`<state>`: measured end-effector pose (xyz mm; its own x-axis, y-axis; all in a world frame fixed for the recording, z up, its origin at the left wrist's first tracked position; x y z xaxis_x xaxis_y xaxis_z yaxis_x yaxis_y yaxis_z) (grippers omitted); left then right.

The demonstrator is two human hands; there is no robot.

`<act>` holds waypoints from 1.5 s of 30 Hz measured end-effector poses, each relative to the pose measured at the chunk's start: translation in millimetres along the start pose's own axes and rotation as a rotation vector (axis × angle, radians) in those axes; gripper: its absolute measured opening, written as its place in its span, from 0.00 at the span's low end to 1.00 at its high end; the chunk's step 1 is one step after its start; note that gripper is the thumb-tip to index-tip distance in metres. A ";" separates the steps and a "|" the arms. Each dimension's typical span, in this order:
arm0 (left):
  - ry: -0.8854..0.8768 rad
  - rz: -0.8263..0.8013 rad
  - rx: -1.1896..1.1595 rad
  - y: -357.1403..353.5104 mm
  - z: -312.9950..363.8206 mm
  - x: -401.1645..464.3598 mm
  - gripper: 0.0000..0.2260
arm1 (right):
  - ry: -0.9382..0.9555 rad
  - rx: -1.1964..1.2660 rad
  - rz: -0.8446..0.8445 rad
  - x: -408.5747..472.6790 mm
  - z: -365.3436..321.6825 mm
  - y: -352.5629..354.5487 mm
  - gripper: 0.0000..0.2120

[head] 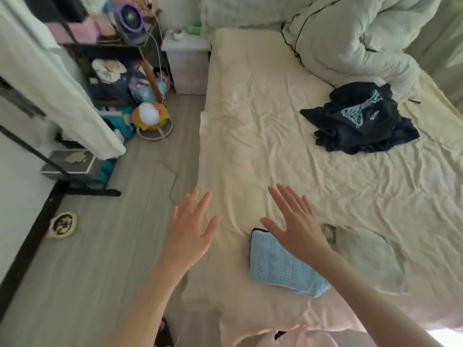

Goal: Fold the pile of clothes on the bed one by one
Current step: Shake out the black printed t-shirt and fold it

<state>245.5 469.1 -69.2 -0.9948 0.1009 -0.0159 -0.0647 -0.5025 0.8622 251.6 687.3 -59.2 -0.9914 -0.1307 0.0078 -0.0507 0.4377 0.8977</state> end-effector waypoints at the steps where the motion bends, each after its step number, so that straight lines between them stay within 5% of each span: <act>1: 0.011 -0.019 0.014 13.7 -27.0 -4.0 0.26 | 0.010 0.007 0.014 6.4 -25.9 -10.9 0.36; 9: 0.036 -0.021 0.149 158.5 -220.9 -19.1 0.27 | 0.012 0.097 -0.024 50.4 -235.2 -112.9 0.36; 16: -0.003 0.019 0.141 219.8 -285.5 4.2 0.27 | 0.057 0.099 0.013 86.6 -320.4 -126.2 0.37; 30: -0.128 -0.080 0.164 225.0 -297.0 124.9 0.27 | 0.003 0.102 0.122 190.6 -316.5 -121.6 0.36; 45: -0.062 -0.077 0.106 200.1 -289.9 464.5 0.27 | -0.089 0.074 0.106 533.2 -207.7 -101.9 0.36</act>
<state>-252.4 166.4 -50.9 -0.9802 0.1902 -0.0551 -0.1283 -0.3977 0.9085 -246.8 388.2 -55.0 -0.9983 -0.0019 0.0589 0.0497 0.5096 0.8590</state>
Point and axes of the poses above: each hand's wrist, its own x-axis towards the middle knuckle, its own y-axis out of the back of the hand, z = x × y, the point moved 6 cm from there along x, towards the middle knuckle, and after that the axes turned 4 degrees about z, right-handed, at the moved point
